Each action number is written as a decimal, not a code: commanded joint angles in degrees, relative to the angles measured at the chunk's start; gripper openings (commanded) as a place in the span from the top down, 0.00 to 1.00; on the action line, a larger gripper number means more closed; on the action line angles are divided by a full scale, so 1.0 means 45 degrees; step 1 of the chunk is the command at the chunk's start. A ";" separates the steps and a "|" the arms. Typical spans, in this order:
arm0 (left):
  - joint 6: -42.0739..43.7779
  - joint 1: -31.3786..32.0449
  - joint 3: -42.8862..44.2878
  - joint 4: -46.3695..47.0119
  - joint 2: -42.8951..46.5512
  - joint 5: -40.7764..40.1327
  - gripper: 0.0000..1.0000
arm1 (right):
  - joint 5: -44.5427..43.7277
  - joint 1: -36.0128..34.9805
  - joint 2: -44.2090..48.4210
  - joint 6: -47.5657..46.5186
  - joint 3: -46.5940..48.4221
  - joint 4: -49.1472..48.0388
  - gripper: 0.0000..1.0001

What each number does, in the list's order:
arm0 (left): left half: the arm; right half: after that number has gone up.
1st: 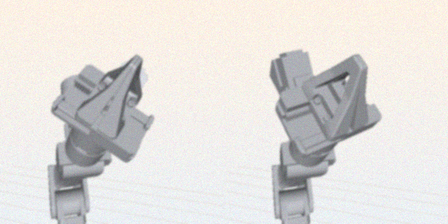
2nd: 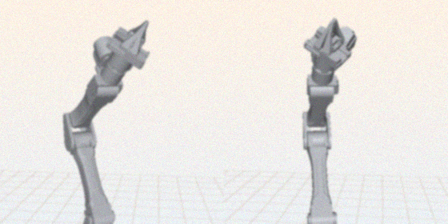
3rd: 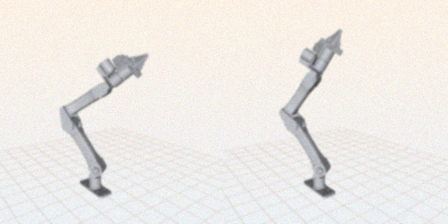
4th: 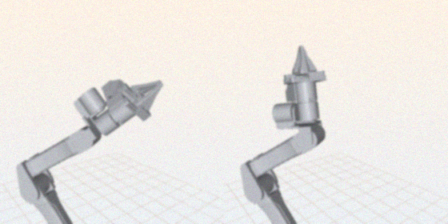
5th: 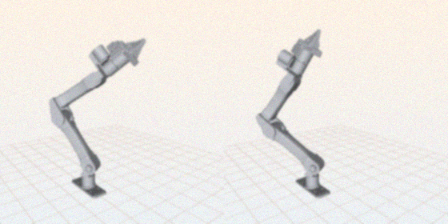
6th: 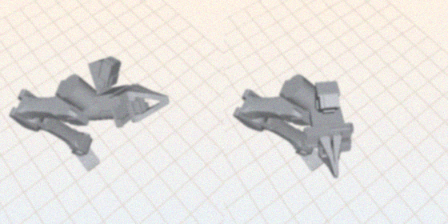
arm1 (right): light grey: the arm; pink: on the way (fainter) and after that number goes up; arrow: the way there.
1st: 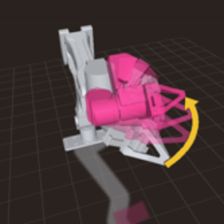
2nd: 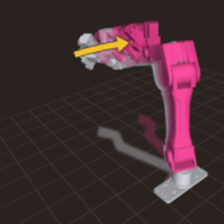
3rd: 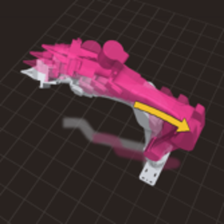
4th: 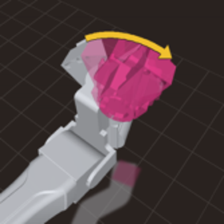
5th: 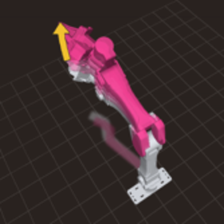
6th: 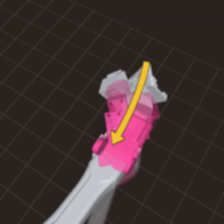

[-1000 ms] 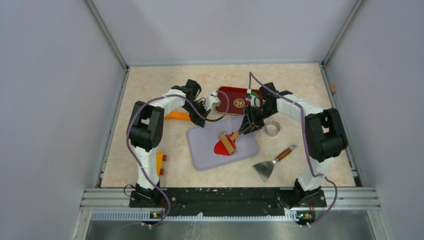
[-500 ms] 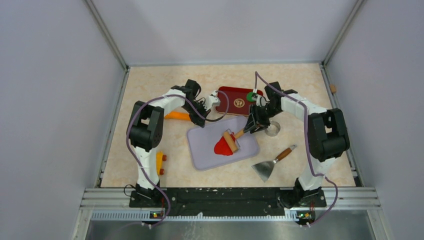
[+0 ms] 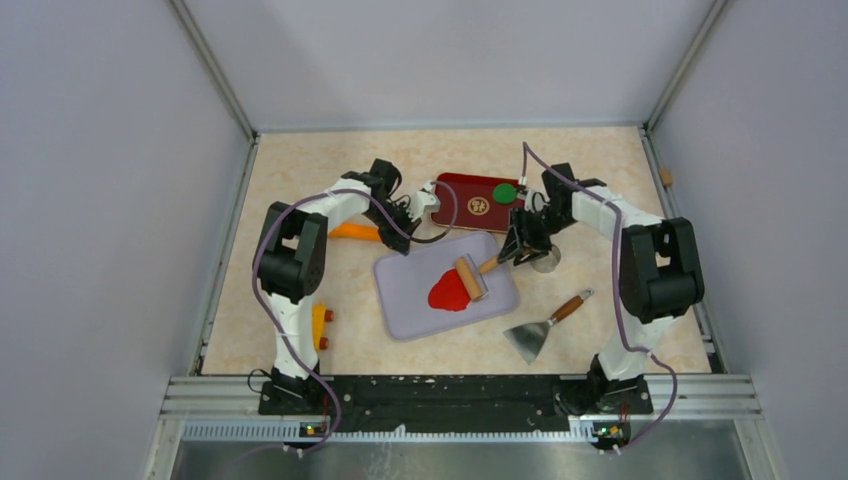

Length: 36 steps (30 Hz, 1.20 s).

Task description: Roll out the dumpling wrappers from the dough

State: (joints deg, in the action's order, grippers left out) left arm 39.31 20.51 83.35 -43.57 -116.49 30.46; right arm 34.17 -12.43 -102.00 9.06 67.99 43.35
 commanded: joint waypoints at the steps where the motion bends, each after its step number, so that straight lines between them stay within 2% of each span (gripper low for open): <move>1: -0.0127 -0.0146 -0.0346 0.0150 0.0414 -0.0111 1.00 | -0.6986 0.0675 -0.0440 -0.1084 0.0126 -0.0251 1.00; 13: -0.0211 -0.0144 -0.0649 0.0237 0.0617 -0.0138 1.00 | -0.6524 0.0848 0.0045 -0.1203 0.1558 0.0053 1.00; 17: -0.0250 -0.0148 -0.0624 0.0181 0.0617 0.0004 1.00 | -0.4324 0.0860 0.0863 -0.1722 0.2040 0.0434 1.00; 20: -0.0318 -0.0147 -0.0413 -0.0082 0.0711 0.0446 1.00 | -0.1273 0.0832 0.1546 -0.2248 0.2174 0.0518 1.00; 24: -0.0132 -0.0132 -0.0198 -0.0611 0.1256 0.1617 0.81 | 0.2471 0.0811 0.2527 -0.3037 0.2275 0.0653 1.00; 26: -0.0057 -0.0125 -0.0111 -0.0708 0.1666 0.2205 0.67 | 0.3297 0.0830 0.3011 -0.3224 0.2189 0.0763 1.00; 28: -0.0050 -0.0131 -0.0026 -0.0707 0.2079 0.2534 0.60 | 0.3696 0.0823 0.3328 -0.3686 0.2138 0.1072 1.00; 32: -0.0515 -0.0125 0.0323 -0.0766 0.2624 0.2758 0.52 | 0.3922 0.0743 0.3629 -0.3960 0.1641 0.1167 1.00; 36: -0.1896 -0.0149 -0.0214 -0.0275 0.3265 0.1909 0.51 | 0.4117 0.0433 0.3457 -0.2907 0.0816 0.0467 1.00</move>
State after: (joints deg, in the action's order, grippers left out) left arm 36.73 19.99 82.81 -46.19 -106.34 39.62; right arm 48.49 -9.06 -86.98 -6.31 74.78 48.14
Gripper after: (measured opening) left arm 0.490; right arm 0.341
